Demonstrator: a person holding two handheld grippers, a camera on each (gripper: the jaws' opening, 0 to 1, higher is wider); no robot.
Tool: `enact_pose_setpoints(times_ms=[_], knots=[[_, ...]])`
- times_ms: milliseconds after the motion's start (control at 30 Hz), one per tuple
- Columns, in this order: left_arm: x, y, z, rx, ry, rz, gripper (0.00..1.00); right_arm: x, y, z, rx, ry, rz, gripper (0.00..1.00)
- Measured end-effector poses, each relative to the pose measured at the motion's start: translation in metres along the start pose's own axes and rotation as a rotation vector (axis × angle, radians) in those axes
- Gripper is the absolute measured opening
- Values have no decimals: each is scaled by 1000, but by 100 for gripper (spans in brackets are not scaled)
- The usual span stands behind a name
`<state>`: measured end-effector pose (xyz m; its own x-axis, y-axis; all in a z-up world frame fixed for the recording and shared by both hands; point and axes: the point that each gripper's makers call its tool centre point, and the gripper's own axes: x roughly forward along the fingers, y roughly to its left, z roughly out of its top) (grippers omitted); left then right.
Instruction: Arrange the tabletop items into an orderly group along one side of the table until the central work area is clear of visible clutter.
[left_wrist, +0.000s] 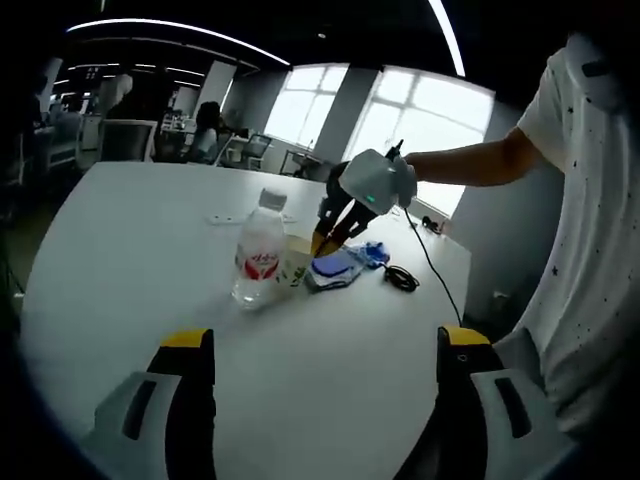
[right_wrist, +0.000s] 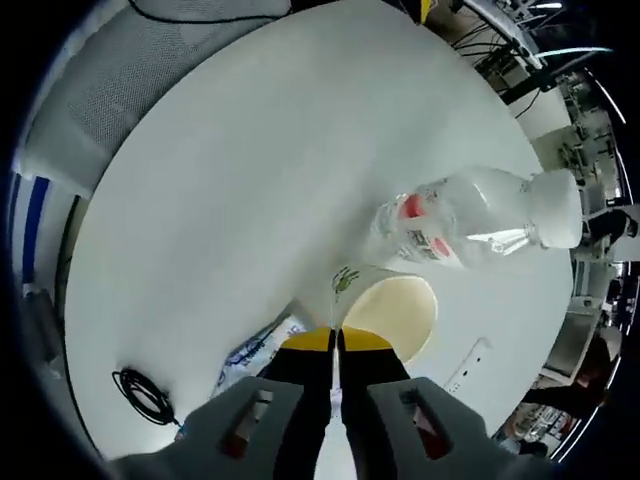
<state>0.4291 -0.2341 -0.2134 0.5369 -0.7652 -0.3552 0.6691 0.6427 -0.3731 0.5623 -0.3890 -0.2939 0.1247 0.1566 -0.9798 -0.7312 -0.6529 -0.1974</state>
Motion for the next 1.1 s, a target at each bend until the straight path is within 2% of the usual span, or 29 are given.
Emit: enact_pose_setpoints(times_ms=[400, 767, 1100], knots=[[2, 1, -1, -2, 3, -5, 94, 6, 2, 2, -13, 5, 4, 0], [2, 1, -2, 2, 7, -5, 94, 6, 5, 3, 26, -8, 8, 8], [3, -2, -1, 9, 13, -4, 94, 1, 4, 3, 58, -27, -16, 16]])
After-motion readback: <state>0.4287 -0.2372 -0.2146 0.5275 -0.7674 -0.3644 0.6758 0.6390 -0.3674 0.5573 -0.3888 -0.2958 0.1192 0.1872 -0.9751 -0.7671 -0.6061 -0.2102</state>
